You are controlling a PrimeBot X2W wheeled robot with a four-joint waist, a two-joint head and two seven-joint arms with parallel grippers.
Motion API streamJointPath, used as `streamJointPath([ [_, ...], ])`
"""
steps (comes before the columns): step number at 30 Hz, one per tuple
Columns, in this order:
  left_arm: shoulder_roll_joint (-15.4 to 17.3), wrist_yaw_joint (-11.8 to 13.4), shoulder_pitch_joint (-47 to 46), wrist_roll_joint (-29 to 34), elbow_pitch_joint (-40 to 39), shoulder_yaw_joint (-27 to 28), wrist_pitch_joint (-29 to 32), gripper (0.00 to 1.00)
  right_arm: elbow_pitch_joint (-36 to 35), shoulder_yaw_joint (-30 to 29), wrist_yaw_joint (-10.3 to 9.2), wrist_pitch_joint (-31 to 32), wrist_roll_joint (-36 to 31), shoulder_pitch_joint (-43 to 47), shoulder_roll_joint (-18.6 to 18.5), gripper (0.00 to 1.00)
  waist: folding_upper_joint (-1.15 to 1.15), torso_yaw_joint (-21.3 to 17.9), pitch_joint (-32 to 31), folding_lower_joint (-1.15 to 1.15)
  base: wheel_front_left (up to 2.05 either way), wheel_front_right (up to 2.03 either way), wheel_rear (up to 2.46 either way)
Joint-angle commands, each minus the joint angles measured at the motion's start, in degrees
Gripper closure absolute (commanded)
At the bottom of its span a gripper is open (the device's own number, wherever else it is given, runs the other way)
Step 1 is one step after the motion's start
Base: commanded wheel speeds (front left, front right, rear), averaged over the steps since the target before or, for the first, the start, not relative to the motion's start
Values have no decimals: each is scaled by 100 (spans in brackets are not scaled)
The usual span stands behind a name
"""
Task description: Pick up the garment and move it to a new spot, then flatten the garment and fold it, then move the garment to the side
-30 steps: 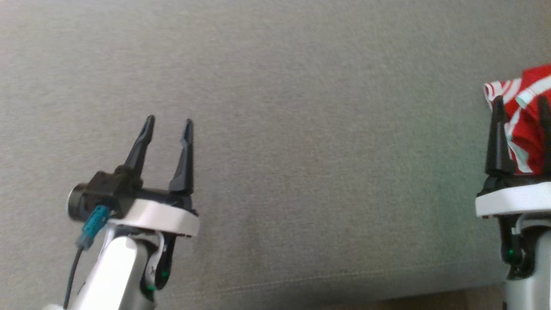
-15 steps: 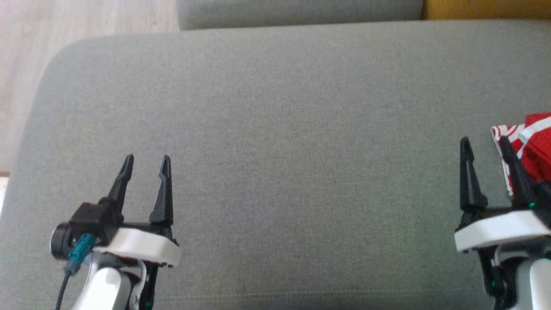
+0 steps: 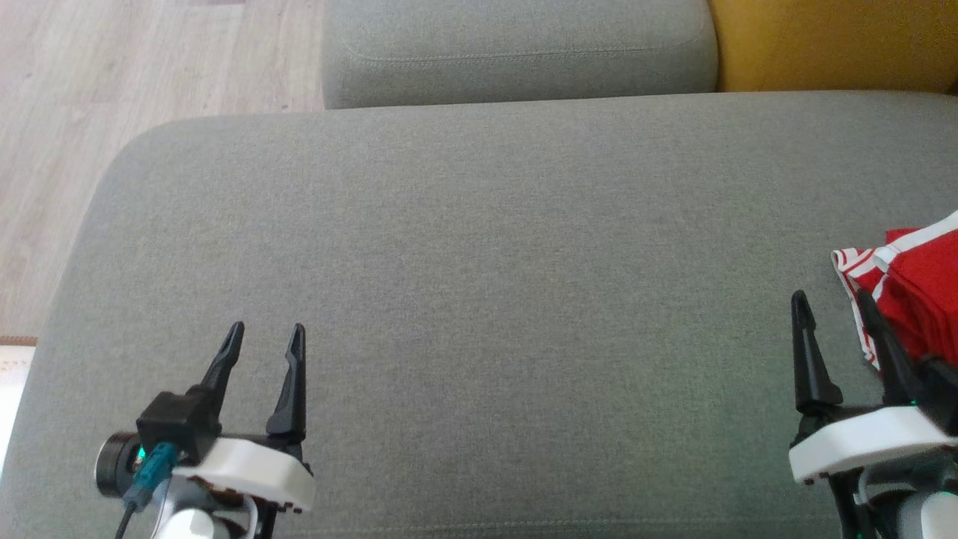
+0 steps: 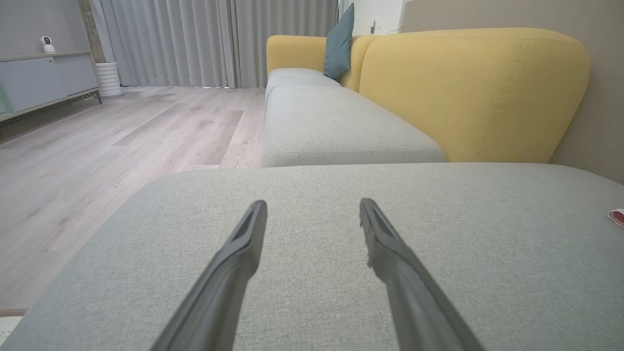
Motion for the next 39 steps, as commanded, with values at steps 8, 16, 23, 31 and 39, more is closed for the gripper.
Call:
streamJointPath([
  [8, 161, 66, -247, 65, -267, 189, 41, 0, -262, 124, -4, 74, 52, -137, -33, 0, 0, -12, -7, 1, 0, 0, 0],
  [16, 193, 150, -302, 140, -300, 156, 52, 0, -258, 155, -4, 136, 28, -144, -33, 0, 0, 13, -1, 1, 0, 0, 0],
  [23, 218, 151, -350, 140, -268, 126, 53, 0, -221, 158, -4, 139, 15, -171, -33, 0, 0, 38, -6, 1, 0, 0, 0],
  [31, 237, 190, -391, 173, -250, 92, 48, 0, -187, 155, -4, 130, 50, -179, -33, 0, 0, 39, -16, 1, 0, 0, 0],
  [39, -7, 148, 112, 53, 180, -189, 84, 100, 341, 20, 0, 128, 91, 60, 5, 100, 0, 41, -13, 1, 0, 0, 0],
])
